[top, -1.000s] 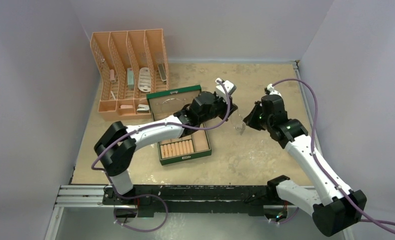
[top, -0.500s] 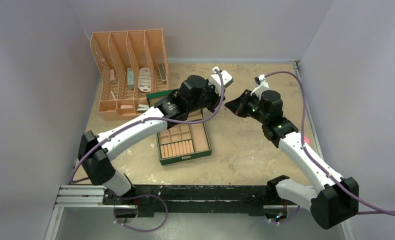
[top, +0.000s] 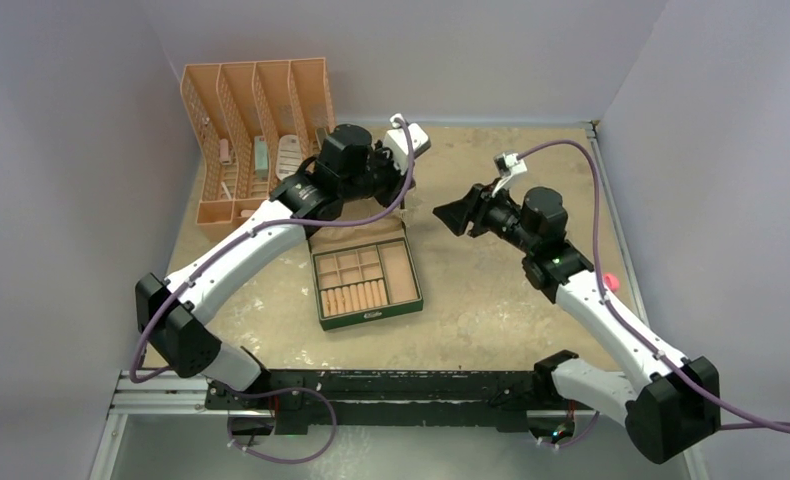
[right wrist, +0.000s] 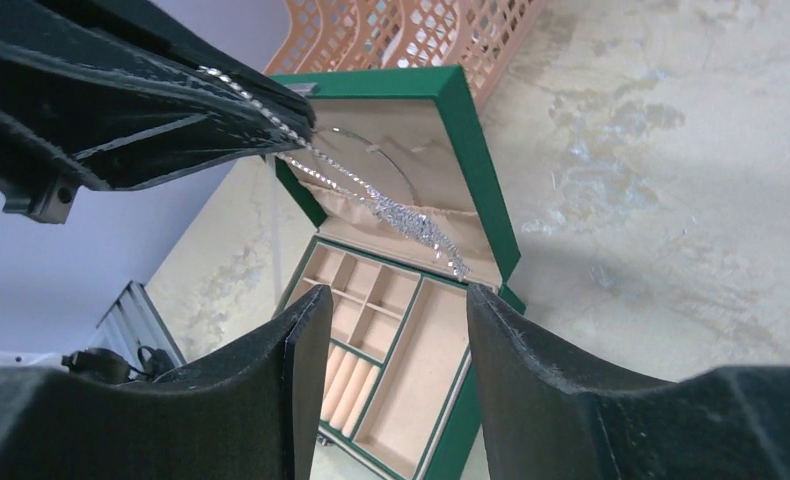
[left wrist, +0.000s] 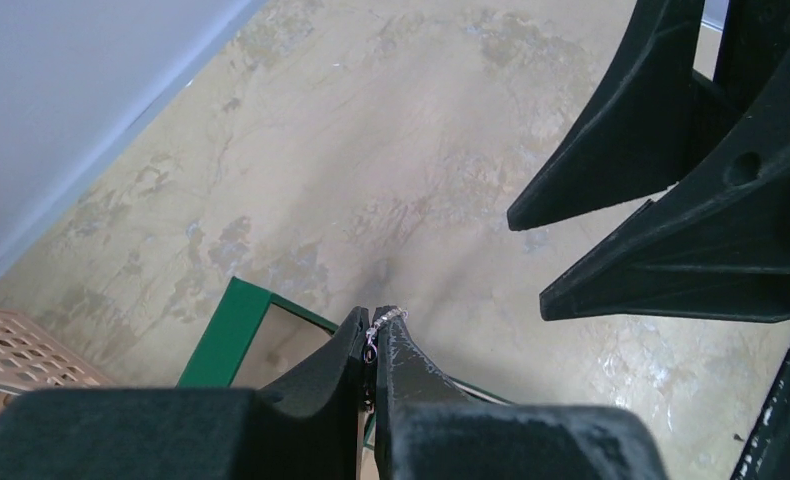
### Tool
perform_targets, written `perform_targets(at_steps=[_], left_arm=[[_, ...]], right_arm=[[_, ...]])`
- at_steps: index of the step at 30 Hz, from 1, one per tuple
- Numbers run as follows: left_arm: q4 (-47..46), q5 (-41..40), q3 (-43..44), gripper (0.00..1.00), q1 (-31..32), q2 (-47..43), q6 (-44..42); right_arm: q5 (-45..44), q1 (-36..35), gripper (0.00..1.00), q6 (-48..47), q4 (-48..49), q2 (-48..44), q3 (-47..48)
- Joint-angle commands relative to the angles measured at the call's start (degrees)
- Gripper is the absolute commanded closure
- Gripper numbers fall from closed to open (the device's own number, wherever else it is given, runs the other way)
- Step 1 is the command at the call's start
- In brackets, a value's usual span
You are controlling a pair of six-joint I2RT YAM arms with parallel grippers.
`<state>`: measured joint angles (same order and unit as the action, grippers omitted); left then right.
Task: Organize the mixed jewelry
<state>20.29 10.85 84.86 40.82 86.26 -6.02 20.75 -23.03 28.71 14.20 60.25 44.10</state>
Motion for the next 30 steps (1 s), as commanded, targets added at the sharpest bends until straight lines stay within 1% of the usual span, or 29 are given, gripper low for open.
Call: perform_targets(at_steps=[1, 5, 10, 14, 17, 22, 26, 30], left_arm=[[2.8, 5.4, 2.8, 1.0, -0.8, -3.5, -3.6], [4.3, 5.2, 2.0, 1.0, -1.3, -4.1, -4.3], [5.7, 3.2, 1.3, 1.0, -2.0, -4.9, -3.9], [6.3, 1.4, -0.6, 1.0, -2.1, -6.5, -3.0], [6.5, 0.0, -2.4, 1.0, -2.1, -8.2, -2.7], [7.1, -2.9, -4.4, 1.0, -2.2, -9.8, -2.2], [7.3, -4.5, -5.4, 1.0, -2.7, -10.1, -2.1], [7.2, -4.7, -5.9, 1.0, -3.5, -10.0, -1.7]], right_arm=[[-1.2, -2.7, 0.45, -6.4, 6.6, -1.1, 0.3], [-4.4, -5.9, 0.46, -8.1, 13.0, 1.0, -0.6], [-9.0, -10.7, 0.46, -9.9, 18.0, 6.0, 0.4], [-7.8, -12.7, 0.48, -10.3, 25.0, 9.0, -0.9], [-7.6, -13.6, 0.5, -9.9, 28.4, 11.7, -0.7], [-8.5, -14.4, 0.53, -10.0, 30.1, 17.0, 2.4], [-9.0, -14.8, 0.56, -9.6, 29.0, 21.3, 5.8], [-7.1, -15.1, 0.59, -9.1, 30.0, 23.4, 6.7]])
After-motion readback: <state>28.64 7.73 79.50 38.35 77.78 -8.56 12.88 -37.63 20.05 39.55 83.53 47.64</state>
